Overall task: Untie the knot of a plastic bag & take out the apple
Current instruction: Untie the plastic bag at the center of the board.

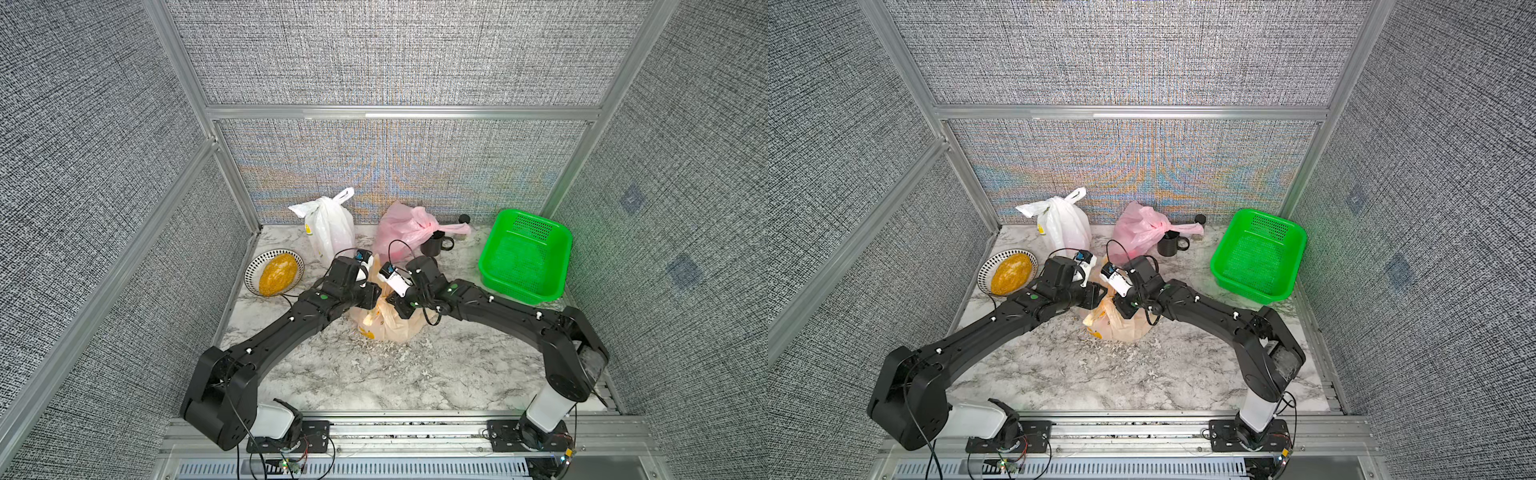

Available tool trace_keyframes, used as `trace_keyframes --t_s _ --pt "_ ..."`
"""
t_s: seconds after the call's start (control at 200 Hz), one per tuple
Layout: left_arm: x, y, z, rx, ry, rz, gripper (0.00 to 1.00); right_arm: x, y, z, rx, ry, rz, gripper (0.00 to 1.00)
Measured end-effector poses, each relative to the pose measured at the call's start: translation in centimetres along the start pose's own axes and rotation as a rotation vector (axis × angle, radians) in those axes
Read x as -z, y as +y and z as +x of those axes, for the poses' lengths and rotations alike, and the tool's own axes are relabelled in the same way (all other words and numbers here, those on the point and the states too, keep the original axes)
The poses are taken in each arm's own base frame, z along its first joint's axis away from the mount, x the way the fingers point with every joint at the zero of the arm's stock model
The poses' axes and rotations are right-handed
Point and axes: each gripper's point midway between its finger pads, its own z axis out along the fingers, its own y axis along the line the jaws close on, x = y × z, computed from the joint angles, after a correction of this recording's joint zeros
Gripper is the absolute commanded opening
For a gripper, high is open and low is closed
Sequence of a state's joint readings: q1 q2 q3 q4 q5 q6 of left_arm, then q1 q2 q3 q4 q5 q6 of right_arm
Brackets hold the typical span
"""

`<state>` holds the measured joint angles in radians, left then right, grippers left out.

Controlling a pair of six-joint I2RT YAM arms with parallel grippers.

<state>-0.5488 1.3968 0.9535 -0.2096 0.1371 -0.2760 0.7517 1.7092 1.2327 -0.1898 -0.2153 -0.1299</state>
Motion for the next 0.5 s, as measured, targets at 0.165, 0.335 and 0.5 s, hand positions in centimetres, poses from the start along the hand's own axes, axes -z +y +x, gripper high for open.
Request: trace_keyframes --t_s 0.165,0.335,0.5 --pt "0.1 -0.4 0.1 -0.012 0.010 0.020 0.63 0.4 -0.5 0.0 0.000 -0.007 -0.002 0.00" --pt "-0.3 -0.8 1.1 -0.032 0.050 0.030 0.57 0.5 -0.7 0.0 -0.001 -0.010 -0.008 0.00" --pt "-1.3 -1.8 1.5 -0.061 0.092 0.052 0.49 0.9 -1.1 0.3 -0.006 -0.012 -0.002 0.00"
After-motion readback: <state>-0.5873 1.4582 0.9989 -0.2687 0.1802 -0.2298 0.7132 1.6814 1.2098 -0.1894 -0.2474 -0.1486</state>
